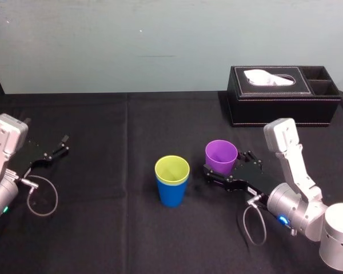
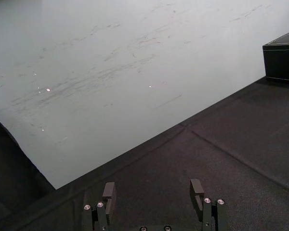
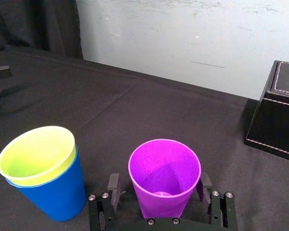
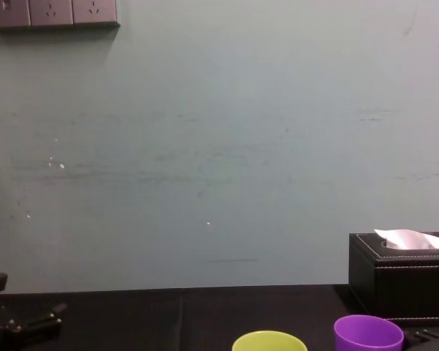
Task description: Stack the three plastic cups sequentially using one hand.
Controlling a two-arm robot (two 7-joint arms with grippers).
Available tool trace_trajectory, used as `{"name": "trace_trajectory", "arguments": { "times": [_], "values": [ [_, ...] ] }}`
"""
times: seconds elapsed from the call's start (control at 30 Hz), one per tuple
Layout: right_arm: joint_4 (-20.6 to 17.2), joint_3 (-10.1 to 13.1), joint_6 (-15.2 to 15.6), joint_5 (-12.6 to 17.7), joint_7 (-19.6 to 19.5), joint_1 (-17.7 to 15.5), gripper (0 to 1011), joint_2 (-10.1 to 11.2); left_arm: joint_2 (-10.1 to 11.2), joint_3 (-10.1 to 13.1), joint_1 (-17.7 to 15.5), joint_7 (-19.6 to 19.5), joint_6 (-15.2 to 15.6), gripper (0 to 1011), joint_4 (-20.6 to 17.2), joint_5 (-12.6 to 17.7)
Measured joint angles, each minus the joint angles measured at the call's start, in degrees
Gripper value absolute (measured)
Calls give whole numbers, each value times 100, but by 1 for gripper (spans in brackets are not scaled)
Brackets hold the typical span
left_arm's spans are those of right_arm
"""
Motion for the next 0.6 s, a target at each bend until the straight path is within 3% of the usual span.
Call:
{"name": "trace_trajectory", "arguments": {
  "times": [0.6],
  "values": [
    [24, -15, 11, -3, 4, 23, 980, 2, 0, 0, 0, 0, 0, 1010, 0, 0]
  ]
}}
